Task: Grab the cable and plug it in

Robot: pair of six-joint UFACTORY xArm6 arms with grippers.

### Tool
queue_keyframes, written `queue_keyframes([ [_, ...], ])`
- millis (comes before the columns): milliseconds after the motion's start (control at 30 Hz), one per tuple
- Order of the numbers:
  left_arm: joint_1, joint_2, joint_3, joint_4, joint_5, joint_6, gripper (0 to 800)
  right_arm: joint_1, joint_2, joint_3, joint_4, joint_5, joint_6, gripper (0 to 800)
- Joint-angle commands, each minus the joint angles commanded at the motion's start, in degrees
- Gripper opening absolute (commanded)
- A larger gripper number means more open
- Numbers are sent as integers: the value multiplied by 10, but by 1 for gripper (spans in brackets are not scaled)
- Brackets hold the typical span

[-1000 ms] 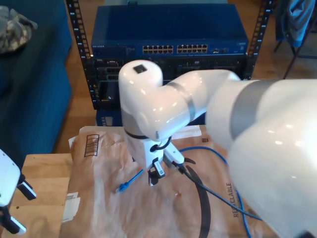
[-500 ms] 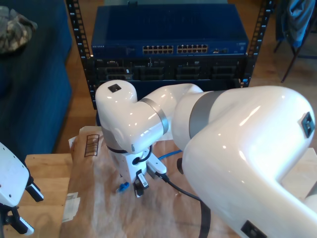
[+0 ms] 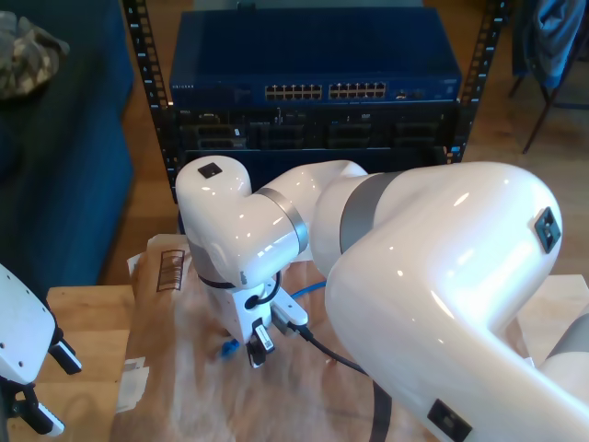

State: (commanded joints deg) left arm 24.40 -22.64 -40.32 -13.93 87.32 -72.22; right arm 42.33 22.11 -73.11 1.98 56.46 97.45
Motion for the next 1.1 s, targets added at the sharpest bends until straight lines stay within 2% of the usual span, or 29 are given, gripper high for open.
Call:
queue_keyframes([
  [33, 0, 0, 0, -1, 0, 1, 800, 0, 0, 1, 0, -1, 0, 457],
  [67, 0, 0, 0, -1, 0, 1, 800, 0, 1, 1, 0, -1, 2, 440],
  [267, 0, 1, 0, -1, -1, 0, 800, 0, 4, 3, 0, -10, 3, 205],
  [333, 0, 1, 0, -1, -1, 0, 800, -1, 4, 2, 0, -11, 3, 84],
  [400, 0, 1, -1, -1, 0, 0, 800, -3, 4, 3, 1, -17, 4, 26],
  [533, -19, -3, -7, -1, 2, -2, 800, -11, -16, 5, 3, -11, 17, 6],
  [633, -62, -4, -23, -5, 2, -28, 800, -56, -79, 33, 3, 8, 67, 3],
  [833, -241, 4, -86, -6, 0, -142, 800, -147, -229, 116, 8, 25, 102, 2],
  [933, -319, 27, -121, -6, -5, -189, 800, -192, -304, 148, 55, 45, 100, 2],
  [1033, -339, 55, -142, -30, -26, -205, 800, -235, -353, 150, 86, 83, 99, 2],
  [1100, -347, 60, -158, -77, -40, -203, 800, -252, -383, 156, 113, 87, 99, 2],
])
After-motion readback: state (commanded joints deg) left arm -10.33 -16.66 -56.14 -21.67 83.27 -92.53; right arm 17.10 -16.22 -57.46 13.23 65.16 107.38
